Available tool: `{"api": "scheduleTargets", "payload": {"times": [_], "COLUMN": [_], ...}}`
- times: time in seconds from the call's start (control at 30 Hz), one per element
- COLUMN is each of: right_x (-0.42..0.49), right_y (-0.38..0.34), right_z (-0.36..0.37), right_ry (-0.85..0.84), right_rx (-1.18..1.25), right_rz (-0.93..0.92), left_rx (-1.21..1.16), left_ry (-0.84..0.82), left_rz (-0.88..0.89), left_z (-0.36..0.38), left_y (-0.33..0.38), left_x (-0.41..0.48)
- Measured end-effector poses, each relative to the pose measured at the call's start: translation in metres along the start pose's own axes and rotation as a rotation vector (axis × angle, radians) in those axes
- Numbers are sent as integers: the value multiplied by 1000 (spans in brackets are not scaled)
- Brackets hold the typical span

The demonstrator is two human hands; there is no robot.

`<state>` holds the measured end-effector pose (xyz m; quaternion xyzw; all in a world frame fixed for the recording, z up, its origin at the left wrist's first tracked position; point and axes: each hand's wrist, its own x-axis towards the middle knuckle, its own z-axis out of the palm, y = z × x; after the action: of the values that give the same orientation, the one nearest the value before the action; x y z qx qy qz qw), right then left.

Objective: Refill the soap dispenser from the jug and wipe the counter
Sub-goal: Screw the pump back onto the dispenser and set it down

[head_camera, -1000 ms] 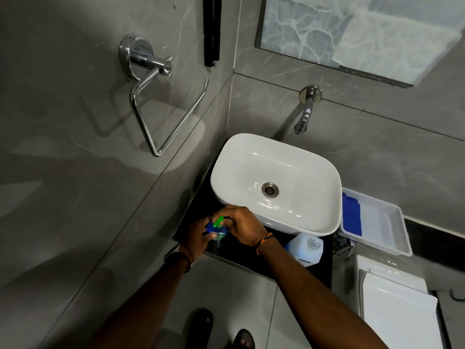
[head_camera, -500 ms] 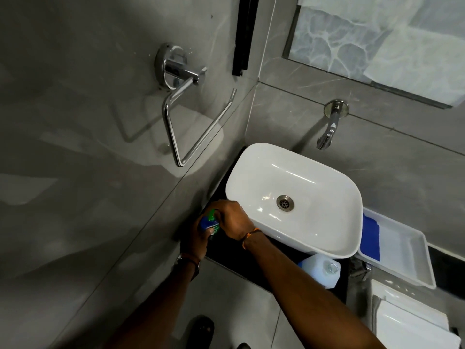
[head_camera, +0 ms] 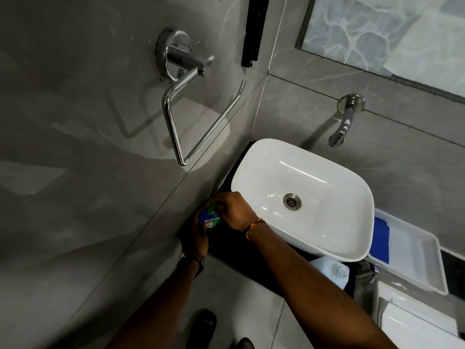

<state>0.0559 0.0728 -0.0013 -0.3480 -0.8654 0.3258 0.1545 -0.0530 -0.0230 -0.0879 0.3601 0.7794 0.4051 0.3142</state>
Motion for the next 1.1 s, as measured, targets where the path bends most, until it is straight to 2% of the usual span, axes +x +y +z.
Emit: {"api": "scheduleTargets", "payload": {"times": [0.33,0.63,1.1], "right_x": [5,-2,3], "right_y": [6,11,12], "right_z": [-7,1,12], "right_ry": [-113,-6,81], "right_rx": [-2,59,37], "right_rz": [11,44,58], "left_rx": [-18,-78,-105], "left_ry": [11,8,106], "left_rz": [-22,-16,-53], "left_z": [3,3,6], "left_y": [-1,3,2], "left_x": [1,1,-2]}}
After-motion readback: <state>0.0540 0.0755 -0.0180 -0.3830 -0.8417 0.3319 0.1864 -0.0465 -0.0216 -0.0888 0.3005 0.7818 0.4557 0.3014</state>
